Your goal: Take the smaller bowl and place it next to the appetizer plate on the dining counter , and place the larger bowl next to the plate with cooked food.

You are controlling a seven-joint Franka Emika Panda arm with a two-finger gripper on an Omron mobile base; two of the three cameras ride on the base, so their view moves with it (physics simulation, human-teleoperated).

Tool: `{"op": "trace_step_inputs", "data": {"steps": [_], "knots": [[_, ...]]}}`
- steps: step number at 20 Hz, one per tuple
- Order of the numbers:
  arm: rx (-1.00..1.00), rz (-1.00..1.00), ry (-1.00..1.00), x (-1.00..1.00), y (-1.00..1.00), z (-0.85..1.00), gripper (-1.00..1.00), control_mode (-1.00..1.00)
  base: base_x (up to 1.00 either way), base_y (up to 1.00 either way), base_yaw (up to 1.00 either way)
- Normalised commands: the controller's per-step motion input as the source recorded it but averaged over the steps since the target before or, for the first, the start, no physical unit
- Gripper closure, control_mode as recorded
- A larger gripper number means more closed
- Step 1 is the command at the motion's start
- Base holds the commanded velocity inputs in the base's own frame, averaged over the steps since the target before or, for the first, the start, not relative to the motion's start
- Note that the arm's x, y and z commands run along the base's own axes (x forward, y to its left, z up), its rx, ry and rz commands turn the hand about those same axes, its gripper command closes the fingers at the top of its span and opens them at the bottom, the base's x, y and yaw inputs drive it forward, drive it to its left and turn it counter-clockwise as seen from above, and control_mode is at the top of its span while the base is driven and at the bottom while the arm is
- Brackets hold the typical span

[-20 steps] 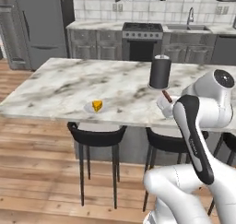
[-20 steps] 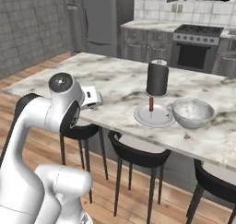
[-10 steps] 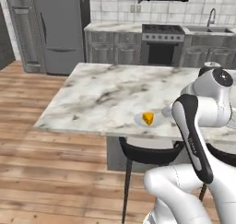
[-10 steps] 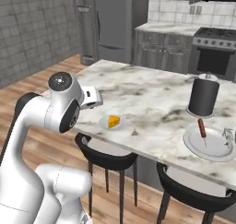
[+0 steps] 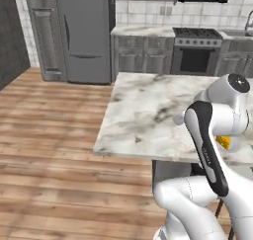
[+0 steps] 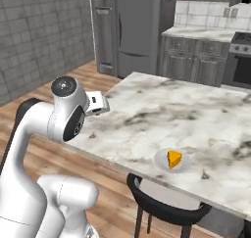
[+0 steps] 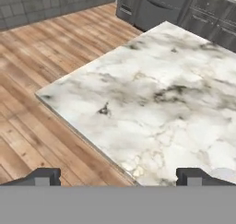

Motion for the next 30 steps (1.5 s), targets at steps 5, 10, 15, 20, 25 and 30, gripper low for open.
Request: {"op": "trace_step_inputs", "data": {"steps": [5, 10, 15, 20, 25, 30], "knots": [[0.0, 0.0, 0.0, 0.0, 0.0, 0.0, -1.0, 1.0, 0.87, 1.0, 0.0], [0.0, 0.0, 0.0, 0.0, 0.0, 0.0, -1.0, 1.0, 0.94, 1.0, -0.02], [0.0, 0.0, 0.0, 0.0, 0.0, 0.0, -1.0, 1.0, 0.88, 1.0, -0.04], [0.0, 0.0, 0.0, 0.0, 0.0, 0.0, -1.0, 1.0, 0.68, 1.0, -0.08], [0.0, 0.0, 0.0, 0.0, 0.0, 0.0, -1.0, 1.0, 0.59, 0.95, -0.2], [0.0, 0.0, 0.0, 0.0, 0.0, 0.0, -1.0, 1.0, 0.89, 0.38, -0.26]]}}
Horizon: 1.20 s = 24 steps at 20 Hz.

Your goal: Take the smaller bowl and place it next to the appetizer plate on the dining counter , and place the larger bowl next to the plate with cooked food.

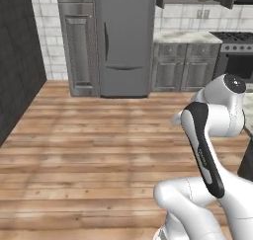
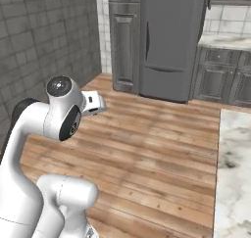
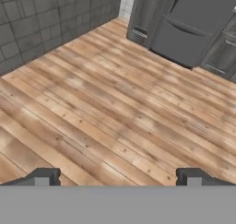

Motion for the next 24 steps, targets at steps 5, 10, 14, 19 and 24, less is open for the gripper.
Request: {"op": "trace_step_inputs", "data": {"steps": [5, 10, 14, 19, 24], "knots": [[0.0, 0.0, 0.0, 0.0, 0.0, 0.0, -1.0, 1.0, 1.0, -0.02, -0.19], [0.0, 0.0, 0.0, 0.0, 0.0, 0.0, -1.0, 1.0, 1.0, -0.24, -0.12], [0.0, 0.0, 0.0, 0.0, 0.0, 0.0, -1.0, 1.0, 1.0, -0.38, -0.06], [0.0, 0.0, 0.0, 0.0, 0.0, 0.0, -1.0, 1.0, 1.0, -0.51, -0.04], [0.0, 0.0, 0.0, 0.0, 0.0, 0.0, -1.0, 1.0, 1.0, -0.46, -0.05]]}}
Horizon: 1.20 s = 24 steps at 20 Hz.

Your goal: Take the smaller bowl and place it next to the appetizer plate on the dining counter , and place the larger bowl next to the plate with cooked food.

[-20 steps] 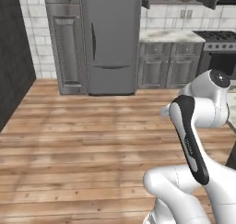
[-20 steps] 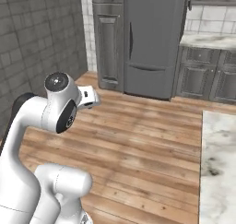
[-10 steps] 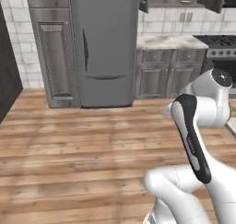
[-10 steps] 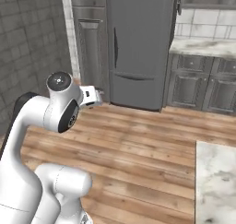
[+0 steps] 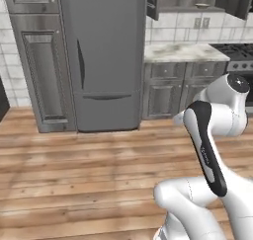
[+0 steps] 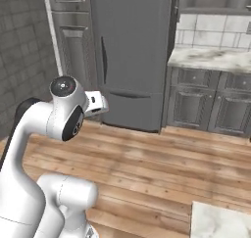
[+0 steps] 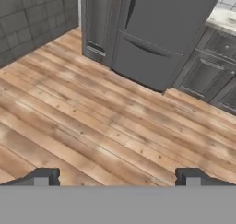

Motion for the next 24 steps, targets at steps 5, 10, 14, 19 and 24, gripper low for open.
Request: {"op": "trace_step_inputs", "data": {"steps": [5, 10, 14, 19, 24], "knots": [[0.0, 0.0, 0.0, 0.0, 0.0, 0.0, -1.0, 1.0, 0.87, -0.56, -0.03], [0.0, 0.0, 0.0, 0.0, 0.0, 0.0, -1.0, 1.0, 0.61, -0.65, 0.0], [0.0, 0.0, 0.0, 0.0, 0.0, 0.0, -1.0, 1.0, 0.52, -0.71, 0.0], [0.0, 0.0, 0.0, 0.0, 0.0, 0.0, -1.0, 1.0, 0.46, -0.73, 0.0], [0.0, 0.0, 0.0, 0.0, 0.0, 0.0, -1.0, 1.0, 0.46, -0.65, 0.0]]}}
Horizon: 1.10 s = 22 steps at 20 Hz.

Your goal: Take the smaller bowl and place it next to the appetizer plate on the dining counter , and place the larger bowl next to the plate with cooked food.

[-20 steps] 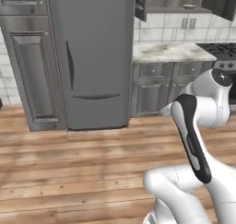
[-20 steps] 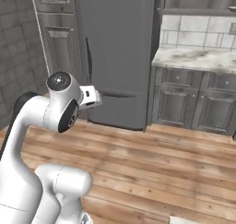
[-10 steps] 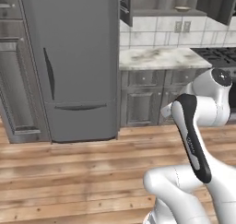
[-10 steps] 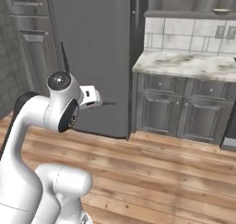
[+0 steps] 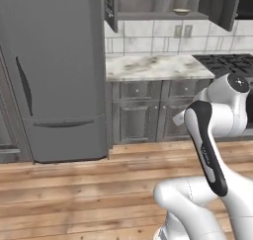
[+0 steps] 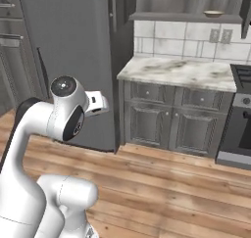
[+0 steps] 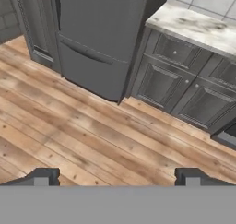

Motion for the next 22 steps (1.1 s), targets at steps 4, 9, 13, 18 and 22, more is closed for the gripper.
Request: {"op": "trace_step_inputs", "data": {"steps": [4, 9, 13, 18, 22], "knots": [[0.0, 0.0, 0.0, 0.0, 0.0, 0.0, -1.0, 1.0, 0.55, -0.5, 0.0], [0.0, 0.0, 0.0, 0.0, 0.0, 0.0, -1.0, 1.0, 0.66, -0.41, -0.01], [0.0, 0.0, 0.0, 0.0, 0.0, 0.0, -1.0, 1.0, 0.74, -0.34, -0.03], [0.0, 0.0, 0.0, 0.0, 0.0, 0.0, -1.0, 1.0, 0.74, -0.32, -0.06], [0.0, 0.0, 0.0, 0.0, 0.0, 0.0, -1.0, 1.0, 0.71, -0.27, -0.12]]}}
